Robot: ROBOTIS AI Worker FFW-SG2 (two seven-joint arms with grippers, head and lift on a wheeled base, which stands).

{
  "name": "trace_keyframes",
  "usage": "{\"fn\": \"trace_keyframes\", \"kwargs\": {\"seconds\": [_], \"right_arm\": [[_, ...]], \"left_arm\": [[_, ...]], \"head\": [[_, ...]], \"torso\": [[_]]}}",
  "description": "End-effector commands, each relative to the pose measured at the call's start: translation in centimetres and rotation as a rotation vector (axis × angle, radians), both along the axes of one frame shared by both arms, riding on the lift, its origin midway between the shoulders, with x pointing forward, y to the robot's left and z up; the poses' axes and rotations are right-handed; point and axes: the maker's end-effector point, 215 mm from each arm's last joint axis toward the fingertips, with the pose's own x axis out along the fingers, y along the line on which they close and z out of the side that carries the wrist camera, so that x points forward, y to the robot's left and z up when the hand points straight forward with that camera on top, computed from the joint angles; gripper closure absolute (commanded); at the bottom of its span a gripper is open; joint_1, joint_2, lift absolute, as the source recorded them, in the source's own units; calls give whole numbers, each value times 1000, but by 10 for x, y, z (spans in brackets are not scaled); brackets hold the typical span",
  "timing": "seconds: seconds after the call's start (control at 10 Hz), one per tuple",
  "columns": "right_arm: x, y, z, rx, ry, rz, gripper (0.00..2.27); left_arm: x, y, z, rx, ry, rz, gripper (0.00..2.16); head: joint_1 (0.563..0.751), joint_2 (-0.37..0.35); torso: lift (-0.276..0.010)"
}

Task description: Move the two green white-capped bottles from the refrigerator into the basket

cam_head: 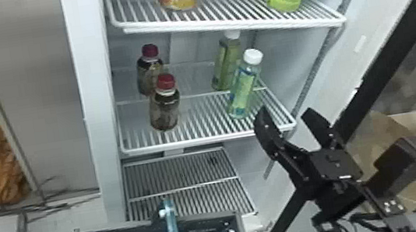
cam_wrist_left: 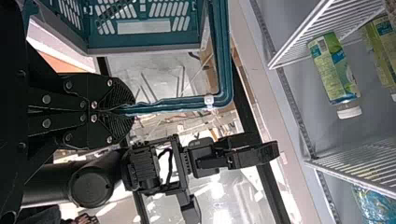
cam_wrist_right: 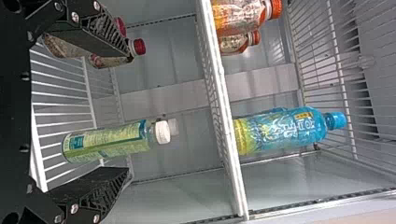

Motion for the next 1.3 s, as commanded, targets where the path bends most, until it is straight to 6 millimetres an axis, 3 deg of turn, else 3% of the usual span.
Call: {"fn": "trace_keyframes", "kwargs": {"seconds": [0.0,0.6,1.2], "right_arm": [[1,1,-2,2,2,2,177],[3,0,-4,1,5,-1,171],[22,-16,-50,-52,66,-37,174]], "left_arm": [[0,0,0,0,0,0,1157],[1,1,0,-2,1,6,1157],[-2,1,-1,-7,10,6,1156]], "head": [[695,-350],[695,-350],[695,-350]], "torso": [[-263],[-263],[-263]]}}
